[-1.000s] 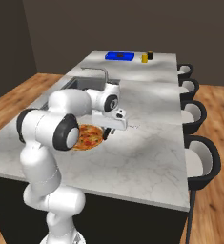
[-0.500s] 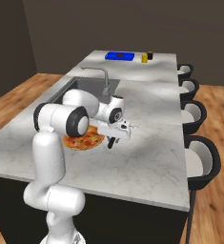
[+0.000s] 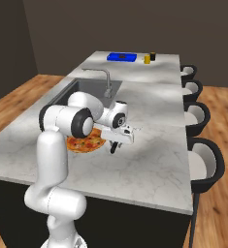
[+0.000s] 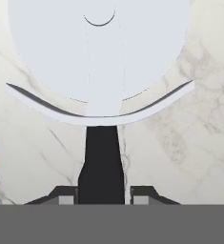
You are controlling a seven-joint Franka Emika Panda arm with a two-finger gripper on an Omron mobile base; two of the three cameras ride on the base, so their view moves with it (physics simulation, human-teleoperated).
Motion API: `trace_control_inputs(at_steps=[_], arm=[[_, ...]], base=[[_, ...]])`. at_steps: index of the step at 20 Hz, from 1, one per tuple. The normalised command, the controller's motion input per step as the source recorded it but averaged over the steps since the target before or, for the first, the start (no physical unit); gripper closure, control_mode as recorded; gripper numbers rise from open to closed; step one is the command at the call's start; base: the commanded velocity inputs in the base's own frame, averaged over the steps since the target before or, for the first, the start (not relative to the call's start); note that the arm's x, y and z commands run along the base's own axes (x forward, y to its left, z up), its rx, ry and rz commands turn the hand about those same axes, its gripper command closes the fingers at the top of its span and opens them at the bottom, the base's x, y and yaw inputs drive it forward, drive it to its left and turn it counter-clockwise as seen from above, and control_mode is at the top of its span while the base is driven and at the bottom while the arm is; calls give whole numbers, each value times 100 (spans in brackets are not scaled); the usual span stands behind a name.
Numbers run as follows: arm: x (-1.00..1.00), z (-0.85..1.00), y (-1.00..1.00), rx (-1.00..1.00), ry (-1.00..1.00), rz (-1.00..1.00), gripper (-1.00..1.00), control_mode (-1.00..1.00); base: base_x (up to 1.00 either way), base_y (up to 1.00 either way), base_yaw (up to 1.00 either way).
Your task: Take the pizza cutter from the drawer on the left and place it on the dining counter for cutting.
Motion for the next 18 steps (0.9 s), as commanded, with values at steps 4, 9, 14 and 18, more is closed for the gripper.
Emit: trace_control_inputs(at_steps=[4,9,14,18], arm=[[29,-41,0,0,0,0,100,-100],[26,-38,0,0,1,0,100,-100],[7,-16,0,0,1,0,100,-100],[0,-3,0,0,0,0,-100,-100]], base=[[0,0,0],[0,0,0],[0,0,0],[0,0,0]])
